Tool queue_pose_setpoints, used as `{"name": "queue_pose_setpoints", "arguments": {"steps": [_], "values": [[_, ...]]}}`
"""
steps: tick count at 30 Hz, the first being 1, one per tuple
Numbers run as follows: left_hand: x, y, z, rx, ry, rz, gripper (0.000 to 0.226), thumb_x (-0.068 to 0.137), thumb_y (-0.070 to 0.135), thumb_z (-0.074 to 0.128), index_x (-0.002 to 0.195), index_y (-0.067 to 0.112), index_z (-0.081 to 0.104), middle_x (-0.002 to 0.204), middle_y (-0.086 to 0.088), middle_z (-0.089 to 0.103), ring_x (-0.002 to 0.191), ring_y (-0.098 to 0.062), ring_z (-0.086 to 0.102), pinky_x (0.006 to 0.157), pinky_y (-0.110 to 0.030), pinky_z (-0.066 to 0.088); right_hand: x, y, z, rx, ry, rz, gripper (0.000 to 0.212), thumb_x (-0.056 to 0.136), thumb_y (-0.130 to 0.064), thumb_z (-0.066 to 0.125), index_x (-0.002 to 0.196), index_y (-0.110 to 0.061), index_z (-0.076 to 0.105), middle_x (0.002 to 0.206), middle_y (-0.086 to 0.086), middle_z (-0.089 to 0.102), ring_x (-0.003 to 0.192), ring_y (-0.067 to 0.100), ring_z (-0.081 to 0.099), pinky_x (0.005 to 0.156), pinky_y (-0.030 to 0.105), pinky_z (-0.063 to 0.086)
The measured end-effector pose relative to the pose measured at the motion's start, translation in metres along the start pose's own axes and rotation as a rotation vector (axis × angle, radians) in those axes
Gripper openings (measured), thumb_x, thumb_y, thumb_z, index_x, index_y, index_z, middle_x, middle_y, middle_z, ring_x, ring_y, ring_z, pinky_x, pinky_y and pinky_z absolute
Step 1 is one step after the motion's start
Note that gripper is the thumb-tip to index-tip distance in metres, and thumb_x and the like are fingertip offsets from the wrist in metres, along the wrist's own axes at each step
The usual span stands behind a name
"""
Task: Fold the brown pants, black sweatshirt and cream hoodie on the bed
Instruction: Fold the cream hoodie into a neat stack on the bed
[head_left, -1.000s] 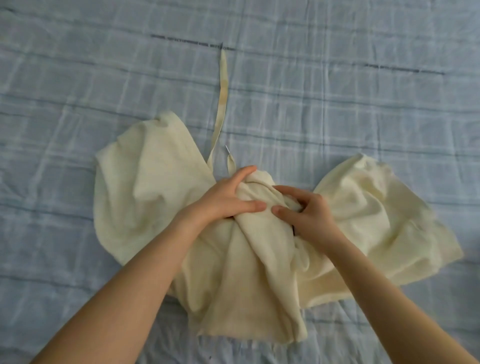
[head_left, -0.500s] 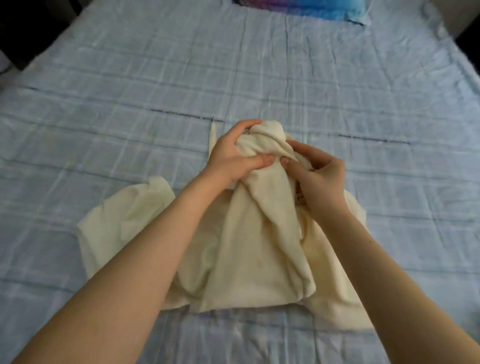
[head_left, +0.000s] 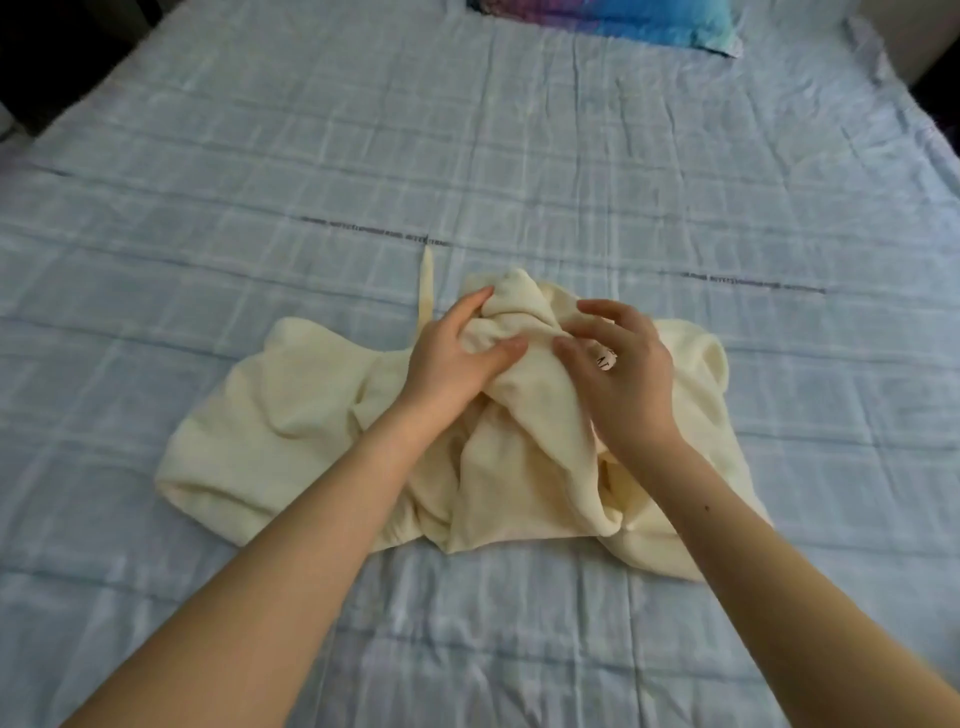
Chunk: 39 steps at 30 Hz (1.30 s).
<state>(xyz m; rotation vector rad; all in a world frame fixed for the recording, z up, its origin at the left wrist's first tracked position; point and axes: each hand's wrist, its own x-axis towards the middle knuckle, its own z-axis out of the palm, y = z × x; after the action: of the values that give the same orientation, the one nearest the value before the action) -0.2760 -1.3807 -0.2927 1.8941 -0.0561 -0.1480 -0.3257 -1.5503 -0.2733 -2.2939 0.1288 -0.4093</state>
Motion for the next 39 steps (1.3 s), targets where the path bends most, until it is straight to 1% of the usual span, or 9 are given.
{"name": "queue_pose_setpoints", "arguments": {"steps": [5, 9, 18, 20, 23, 27, 33, 35, 39], "values": [[-0.054, 0.013, -0.026, -0.071, -0.024, 0.019, 0.062, 0.075, 0.035, 0.082, 0.133, 0.032, 0.058, 0.124, 0.012, 0.064, 0.114, 0.001, 0.058, 0.096, -0.019, 0.045, -0.053, -0.038, -0.017, 0.237, -0.054, 0.105, 0.005, 0.096, -0.023, 0.065, 0.096, -0.026, 0.069, 0.090, -0.020, 0.071, 0.087, 0.000, 0.065, 0.073, 0.012, 0.048], [-0.108, 0.007, -0.039, -0.162, -0.136, -0.075, 0.048, 0.075, 0.033, 0.082, 0.118, 0.041, 0.062, 0.107, 0.029, 0.067, 0.102, 0.014, 0.059, 0.083, -0.004, 0.042, -0.101, -0.056, -0.031, 0.418, -0.153, 0.303, 0.012, 0.093, -0.016, 0.069, 0.091, -0.026, 0.073, 0.086, -0.012, 0.075, 0.079, 0.004, 0.067, 0.070, 0.020, 0.053], [-0.261, -0.086, -0.020, 0.109, -0.518, -0.439, 0.057, 0.070, 0.046, 0.083, 0.122, 0.040, 0.059, 0.114, 0.010, 0.067, 0.107, -0.010, 0.063, 0.093, -0.025, 0.049, -0.289, -0.030, -0.020, 0.300, -0.254, 0.824, 0.020, 0.084, -0.003, 0.076, 0.076, -0.021, 0.073, 0.062, -0.005, 0.071, 0.058, 0.006, 0.060, 0.056, 0.019, 0.047], [-0.274, -0.095, -0.023, 0.302, -0.569, -0.353, 0.068, 0.070, 0.061, 0.074, 0.133, 0.045, 0.051, 0.122, 0.009, 0.057, 0.115, -0.009, 0.056, 0.098, -0.024, 0.044, -0.305, -0.029, -0.020, 0.201, -0.294, 0.771, 0.024, 0.084, -0.005, 0.076, 0.080, -0.029, 0.072, 0.066, -0.012, 0.071, 0.056, -0.002, 0.060, 0.054, 0.012, 0.046], [-0.263, -0.092, -0.040, 0.415, -0.395, -0.180, 0.077, 0.068, 0.076, 0.052, 0.136, 0.040, 0.052, 0.127, -0.001, 0.048, 0.122, -0.019, 0.049, 0.103, -0.033, 0.042, -0.292, -0.031, -0.020, 0.028, -0.212, 0.536, 0.022, 0.086, -0.015, 0.074, 0.103, -0.029, 0.071, 0.102, -0.014, 0.072, 0.095, 0.004, 0.067, 0.080, 0.019, 0.051], [-0.210, -0.096, -0.077, 0.624, 0.035, 0.156, 0.062, 0.080, 0.047, 0.062, 0.135, 0.019, 0.056, 0.135, -0.017, 0.050, 0.123, -0.035, 0.051, 0.100, -0.047, 0.046, -0.236, -0.049, 0.004, -0.086, -0.140, 0.210, 0.042, 0.094, -0.017, 0.066, 0.135, -0.018, 0.059, 0.144, -0.003, 0.052, 0.134, 0.010, 0.045, 0.108, 0.028, 0.038], [-0.162, -0.150, -0.121, 1.015, -0.079, 0.131, 0.066, 0.086, 0.037, 0.070, 0.145, 0.025, 0.045, 0.153, -0.007, 0.040, 0.143, -0.029, 0.034, 0.117, -0.052, 0.019, -0.182, -0.057, 0.110, -0.341, -0.468, -0.196, 0.056, 0.095, -0.022, 0.057, 0.150, -0.020, 0.043, 0.158, 0.006, 0.037, 0.149, 0.027, 0.028, 0.119, 0.050, 0.025], [-0.157, -0.164, -0.127, 1.013, -0.092, 0.206, 0.055, 0.085, 0.032, 0.072, 0.137, 0.023, 0.056, 0.146, -0.005, 0.051, 0.136, -0.030, 0.046, 0.113, -0.053, 0.026, -0.174, -0.037, 0.133, -0.489, -0.581, -0.192, 0.057, 0.098, -0.030, 0.053, 0.152, -0.025, 0.037, 0.164, 0.002, 0.025, 0.152, 0.026, 0.018, 0.120, 0.051, 0.018], [-0.147, -0.167, -0.132, 0.954, -0.011, 0.357, 0.031, 0.074, 0.018, 0.083, 0.104, 0.015, 0.077, 0.116, -0.008, 0.072, 0.105, -0.031, 0.069, 0.097, -0.056, 0.046, -0.164, -0.021, 0.141, -0.472, -0.502, -0.228, 0.039, 0.082, -0.013, 0.079, 0.120, -0.013, 0.071, 0.137, 0.012, 0.061, 0.126, 0.040, 0.057, 0.100, 0.053, 0.049]]}}
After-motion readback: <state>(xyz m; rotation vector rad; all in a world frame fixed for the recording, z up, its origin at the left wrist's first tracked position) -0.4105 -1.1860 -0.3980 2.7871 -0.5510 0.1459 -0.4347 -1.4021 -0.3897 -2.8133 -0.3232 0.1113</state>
